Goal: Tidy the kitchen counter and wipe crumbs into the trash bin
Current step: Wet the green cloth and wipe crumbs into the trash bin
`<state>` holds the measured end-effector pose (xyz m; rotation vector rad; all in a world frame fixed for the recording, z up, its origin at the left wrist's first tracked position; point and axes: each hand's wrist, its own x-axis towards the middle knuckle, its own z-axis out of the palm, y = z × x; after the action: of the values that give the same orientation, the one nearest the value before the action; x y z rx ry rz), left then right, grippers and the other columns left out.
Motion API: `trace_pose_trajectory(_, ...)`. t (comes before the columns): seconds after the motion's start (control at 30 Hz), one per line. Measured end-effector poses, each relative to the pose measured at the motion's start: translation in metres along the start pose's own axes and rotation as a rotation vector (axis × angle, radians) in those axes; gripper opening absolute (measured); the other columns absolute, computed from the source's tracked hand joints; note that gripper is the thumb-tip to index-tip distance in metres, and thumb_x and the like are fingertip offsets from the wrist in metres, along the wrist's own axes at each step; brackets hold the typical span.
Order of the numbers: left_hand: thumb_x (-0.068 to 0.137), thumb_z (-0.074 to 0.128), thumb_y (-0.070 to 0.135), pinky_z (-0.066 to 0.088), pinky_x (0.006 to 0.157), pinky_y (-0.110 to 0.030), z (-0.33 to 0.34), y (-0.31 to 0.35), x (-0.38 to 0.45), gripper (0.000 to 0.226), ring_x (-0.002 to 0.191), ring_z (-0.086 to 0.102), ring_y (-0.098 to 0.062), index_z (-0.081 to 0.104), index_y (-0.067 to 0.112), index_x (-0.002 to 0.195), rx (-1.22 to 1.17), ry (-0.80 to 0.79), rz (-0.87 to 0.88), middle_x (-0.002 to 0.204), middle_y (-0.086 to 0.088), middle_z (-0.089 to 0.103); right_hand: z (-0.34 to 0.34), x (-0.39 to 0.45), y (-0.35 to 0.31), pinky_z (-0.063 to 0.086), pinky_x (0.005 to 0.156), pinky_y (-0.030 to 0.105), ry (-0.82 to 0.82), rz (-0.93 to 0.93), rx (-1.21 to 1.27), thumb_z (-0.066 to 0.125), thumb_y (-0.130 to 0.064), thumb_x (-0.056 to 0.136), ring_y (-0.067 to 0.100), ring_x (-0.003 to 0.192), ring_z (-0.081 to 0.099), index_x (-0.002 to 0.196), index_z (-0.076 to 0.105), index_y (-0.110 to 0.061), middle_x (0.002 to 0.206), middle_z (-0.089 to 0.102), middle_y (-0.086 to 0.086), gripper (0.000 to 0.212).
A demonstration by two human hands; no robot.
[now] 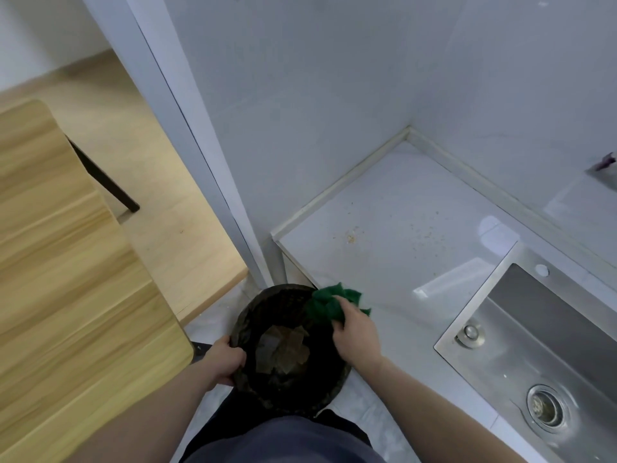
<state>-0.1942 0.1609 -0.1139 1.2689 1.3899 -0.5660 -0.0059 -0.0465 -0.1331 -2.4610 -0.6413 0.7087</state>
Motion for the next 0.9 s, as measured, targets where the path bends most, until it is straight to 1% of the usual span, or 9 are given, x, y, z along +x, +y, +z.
trace_pose_trajectory(0.1,0.085,0.05,-0.005,0.064,0.064,-0.048,-0.001,-0.001,-0.001,0.063,0.095,0.069,-0.038,0.041,0.013,0.144,-0.006,0.004,0.005,0.116,-0.016,0.06,0.008,0.003,-0.018,0.047,0.094,0.026,-0.176,-0.111,0.055,0.057,-0.024,0.095,0.023,0.117,0.062,0.145,0.047,-0.035,0.13,0.067,-0.005,0.052)
trace_pose_trajectory(0.17,0.086,0.05,-0.005,0.064,0.064,-0.047,-0.002,-0.003,-0.002,0.061,0.094,0.069,-0.037,0.041,0.013,0.144,-0.008,0.006,0.011,0.115,-0.015,0.06,0.003,0.004,-0.022,0.046,0.091,0.023,-0.184,-0.161,0.124,0.057,-0.023,0.093,0.017,0.112,0.063,0.141,0.05,-0.039,0.124,0.069,-0.009,0.05)
trace_pose_trajectory(0.3,0.088,0.051,-0.004,0.065,0.068,-0.049,-0.004,-0.004,0.001,0.057,0.094,0.07,-0.036,0.042,0.013,0.142,-0.005,0.006,0.016,0.113,-0.015,0.061,-0.03,0.014,-0.012,0.055,0.094,0.035,-0.011,-0.126,0.305,0.061,-0.023,0.093,0.014,0.104,0.067,0.133,0.056,-0.038,0.115,0.072,-0.009,0.043)
trace_pose_trajectory(0.4,0.087,0.05,-0.005,0.064,0.07,-0.051,-0.002,-0.005,0.003,0.052,0.095,0.069,-0.038,0.043,0.015,0.135,-0.007,0.011,0.013,0.113,-0.016,0.061,-0.069,0.027,0.014,0.06,0.08,0.04,0.163,-0.019,0.35,0.061,-0.023,0.094,0.021,0.09,0.071,0.133,0.055,-0.04,0.103,0.074,-0.007,0.043)
trace_pose_trajectory(0.47,0.087,0.051,-0.006,0.064,0.071,-0.053,-0.001,-0.005,0.007,0.049,0.096,0.069,-0.039,0.044,0.015,0.13,-0.016,0.014,0.004,0.113,-0.017,0.061,-0.1,0.035,0.039,0.057,0.075,0.037,0.276,0.032,0.321,0.058,-0.022,0.094,0.023,0.087,0.069,0.134,0.052,-0.044,0.1,0.073,-0.007,0.046)
trace_pose_trajectory(0.57,0.085,0.051,-0.006,0.064,0.069,-0.051,-0.002,-0.007,0.012,0.046,0.094,0.069,-0.039,0.046,0.017,0.125,-0.019,0.016,0.0,0.11,-0.017,0.062,-0.14,0.046,0.078,0.049,0.081,0.034,0.426,0.096,0.23,0.052,-0.016,0.094,0.023,0.097,0.064,0.137,0.046,-0.047,0.115,0.07,-0.008,0.054)
trace_pose_trajectory(0.67,0.083,0.052,-0.006,0.065,0.067,-0.049,-0.002,-0.008,0.017,0.046,0.094,0.07,-0.037,0.049,0.019,0.122,-0.016,0.024,-0.007,0.109,-0.016,0.063,-0.169,0.057,0.113,0.045,0.088,0.034,0.509,0.166,0.109,0.049,-0.011,0.089,0.023,0.114,0.059,0.141,0.045,-0.042,0.133,0.063,-0.006,0.06)
trace_pose_trajectory(0.8,0.081,0.053,-0.005,0.064,0.061,-0.043,-0.001,-0.01,0.021,0.044,0.091,0.071,-0.038,0.052,0.017,0.119,-0.009,0.039,-0.019,0.106,-0.018,0.065,-0.189,0.073,0.155,0.048,0.093,0.043,0.303,0.219,-0.145,0.048,0.0,0.085,0.033,0.124,0.054,0.139,0.054,-0.025,0.139,0.059,0.006,0.06)
trace_pose_trajectory(0.9,0.081,0.052,-0.003,0.063,0.058,-0.041,-0.001,-0.009,0.019,0.037,0.087,0.071,-0.038,0.054,0.017,0.112,0.0,0.054,-0.017,0.103,-0.019,0.066,-0.182,0.077,0.17,0.049,0.095,0.046,0.172,0.316,-0.151,0.051,-0.001,0.089,0.04,0.12,0.056,0.144,0.05,-0.015,0.138,0.059,0.016,0.056)
